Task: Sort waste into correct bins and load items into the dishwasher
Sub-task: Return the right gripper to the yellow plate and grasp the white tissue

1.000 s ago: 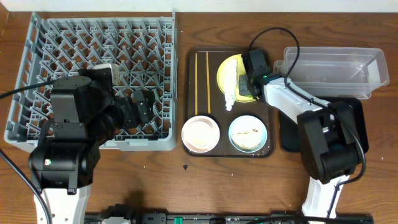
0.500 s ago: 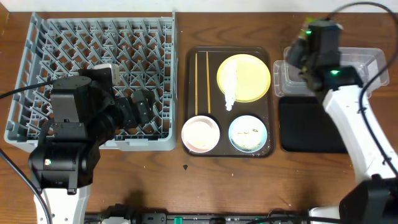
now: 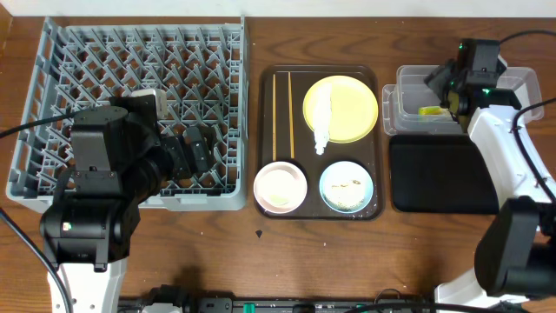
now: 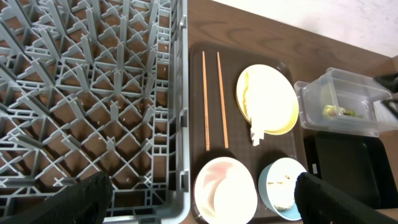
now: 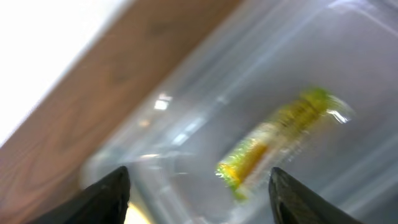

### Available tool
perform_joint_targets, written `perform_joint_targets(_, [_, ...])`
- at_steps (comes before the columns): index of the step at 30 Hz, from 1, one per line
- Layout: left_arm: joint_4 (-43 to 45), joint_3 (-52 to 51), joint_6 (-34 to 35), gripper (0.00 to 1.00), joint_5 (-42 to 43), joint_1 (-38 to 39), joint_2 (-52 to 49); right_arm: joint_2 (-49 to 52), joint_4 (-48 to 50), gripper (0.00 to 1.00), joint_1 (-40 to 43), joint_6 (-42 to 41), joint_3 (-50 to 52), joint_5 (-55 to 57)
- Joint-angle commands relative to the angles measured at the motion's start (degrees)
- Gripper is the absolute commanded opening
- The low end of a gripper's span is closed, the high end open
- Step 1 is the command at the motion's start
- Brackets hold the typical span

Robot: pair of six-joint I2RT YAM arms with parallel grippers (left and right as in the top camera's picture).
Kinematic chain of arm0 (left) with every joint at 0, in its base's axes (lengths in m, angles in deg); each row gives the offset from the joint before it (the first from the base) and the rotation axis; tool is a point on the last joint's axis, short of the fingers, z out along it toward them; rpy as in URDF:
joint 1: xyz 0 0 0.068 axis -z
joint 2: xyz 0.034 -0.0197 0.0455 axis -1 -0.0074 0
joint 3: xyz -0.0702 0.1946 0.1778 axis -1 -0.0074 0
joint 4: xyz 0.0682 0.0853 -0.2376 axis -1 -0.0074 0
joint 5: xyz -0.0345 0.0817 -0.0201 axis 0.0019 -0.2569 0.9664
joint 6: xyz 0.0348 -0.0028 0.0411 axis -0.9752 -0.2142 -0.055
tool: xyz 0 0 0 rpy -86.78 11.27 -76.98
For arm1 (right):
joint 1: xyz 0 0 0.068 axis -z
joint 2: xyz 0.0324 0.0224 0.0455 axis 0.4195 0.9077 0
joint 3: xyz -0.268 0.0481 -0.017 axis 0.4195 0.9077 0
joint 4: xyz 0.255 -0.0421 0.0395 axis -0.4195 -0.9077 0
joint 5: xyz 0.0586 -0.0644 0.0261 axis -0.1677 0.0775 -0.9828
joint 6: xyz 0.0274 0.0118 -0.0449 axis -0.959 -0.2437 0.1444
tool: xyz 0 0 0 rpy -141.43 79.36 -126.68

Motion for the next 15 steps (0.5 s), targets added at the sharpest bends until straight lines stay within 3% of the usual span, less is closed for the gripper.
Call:
perform_joint_targets(1, [-0.09, 1.25, -0.74, 0.94, 0.7, 0.09, -0.07, -5.84, 1.99, 0.63, -3.06, 12.33, -0.2, -18.93])
perform_joint_targets(5, [-0.09, 1.25, -0.74, 0.94, 0.7, 0.09, -0.07, -6.49, 0.15, 0.63, -10.95, 19.61, -0.17, -23.39])
perform_joint_targets(10, [-0.09, 1.25, -0.74, 0.94, 0.7, 0.09, -0.07, -1.66, -1.7, 0.66, -21.07, 20.28, -0.02, -13.42])
perform_joint_targets(15, [-0.09, 1.25, -0.74, 0.94, 0.7, 0.09, -0.07, 7.39, 3.41, 0.66, -26.53, 20.28, -0.02, -5.51])
